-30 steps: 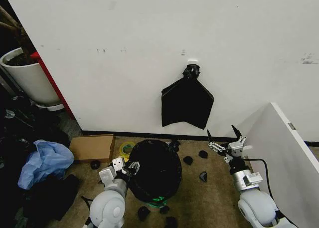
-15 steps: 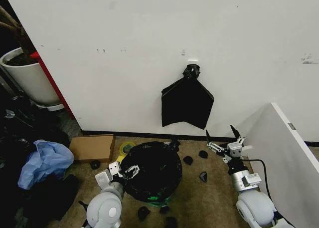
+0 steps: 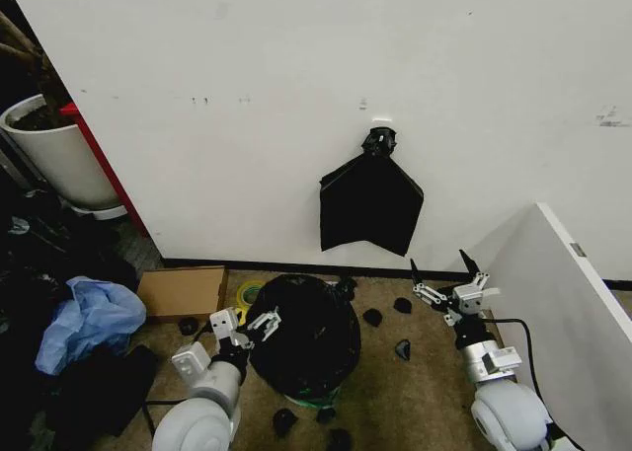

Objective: Place the garbage bag over the trash bin.

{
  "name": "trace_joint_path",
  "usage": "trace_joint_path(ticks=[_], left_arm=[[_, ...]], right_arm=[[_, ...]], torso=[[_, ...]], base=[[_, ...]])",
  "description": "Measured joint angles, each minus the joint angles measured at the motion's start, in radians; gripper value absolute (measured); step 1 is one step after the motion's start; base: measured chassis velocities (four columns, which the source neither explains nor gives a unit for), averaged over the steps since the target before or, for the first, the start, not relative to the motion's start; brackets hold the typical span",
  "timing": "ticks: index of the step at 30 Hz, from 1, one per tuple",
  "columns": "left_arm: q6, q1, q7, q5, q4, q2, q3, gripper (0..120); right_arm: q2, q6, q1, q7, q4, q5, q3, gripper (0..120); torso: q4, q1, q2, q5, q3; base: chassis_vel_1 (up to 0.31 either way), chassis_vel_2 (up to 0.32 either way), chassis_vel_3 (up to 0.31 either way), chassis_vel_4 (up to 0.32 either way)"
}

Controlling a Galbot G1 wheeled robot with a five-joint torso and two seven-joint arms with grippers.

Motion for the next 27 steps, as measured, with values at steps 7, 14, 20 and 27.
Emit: trace_joint_path(ticks=[7, 14, 20, 27], left_arm=[[-0.156, 0.027, 0.027, 0.109, 0.027, -0.005, 0.003, 100], [-0.443, -0.012, 0.113, 0.447, -0.017, -0.015, -0.023, 100], [-0.440, 0.002, 0.104, 0.504, -0.118, -0.027, -0.046, 100], [-0.456, 0.014, 0.104, 0.465, -0.070, -0.033, -0.049, 100]], right_arm=[[0.003, 0.007, -0.005, 0.014, 0.006, 0.000, 0.000, 100], [0.007, -0.053, -0.021, 0.036, 0.130, 0.134, -0.005, 100], [0.012, -0.083, -0.064, 0.044, 0.210, 0.069, 0.021, 100], [0.029, -0.188, -0.101, 0.110, 0.254, 0.052, 0.050, 100]], torso=[[0.0000, 0.000, 0.000, -0.0001, 0.000], [-0.0001, 0.000, 0.000, -0.0001, 0.000], [0.0000, 0.000, 0.000, 0.0001, 0.000], [0.0000, 0.000, 0.000, -0.0001, 0.000]], base=[[0.000, 0.000, 0.000, 0.000], [0.000, 0.000, 0.000, 0.000], [0.000, 0.000, 0.000, 0.000], [0.000, 0.000, 0.000, 0.000]])
